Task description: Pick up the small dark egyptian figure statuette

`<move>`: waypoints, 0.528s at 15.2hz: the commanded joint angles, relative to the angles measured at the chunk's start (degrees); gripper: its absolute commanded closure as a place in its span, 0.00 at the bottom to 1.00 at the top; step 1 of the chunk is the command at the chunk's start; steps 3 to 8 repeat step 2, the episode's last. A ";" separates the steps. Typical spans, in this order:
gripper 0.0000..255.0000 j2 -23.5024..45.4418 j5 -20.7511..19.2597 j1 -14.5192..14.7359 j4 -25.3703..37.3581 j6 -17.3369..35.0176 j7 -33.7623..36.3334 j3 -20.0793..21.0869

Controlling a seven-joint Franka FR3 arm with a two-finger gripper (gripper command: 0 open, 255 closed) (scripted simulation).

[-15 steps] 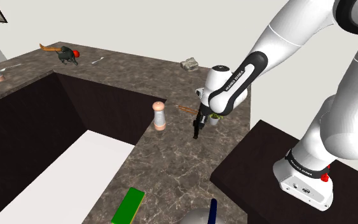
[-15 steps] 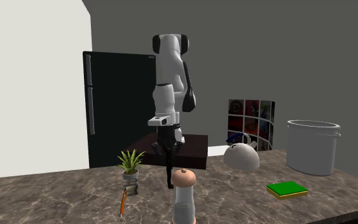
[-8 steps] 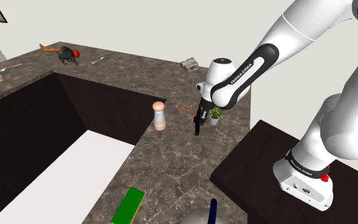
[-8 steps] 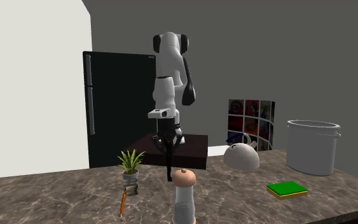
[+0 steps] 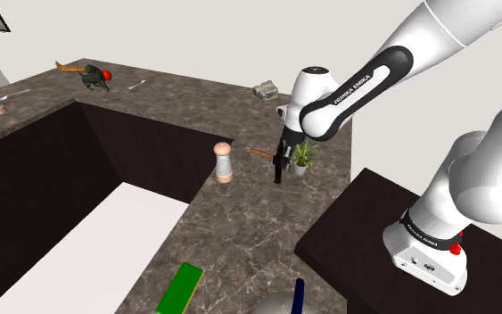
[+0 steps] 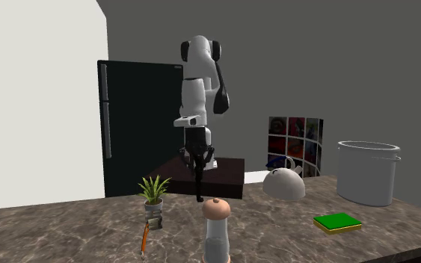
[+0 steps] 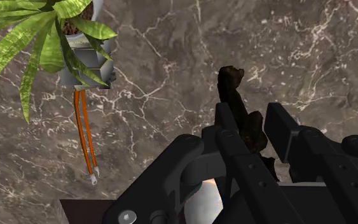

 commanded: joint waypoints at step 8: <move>1.00 -0.98 -0.28 -0.06 0.16 -1.16 0.25 -0.01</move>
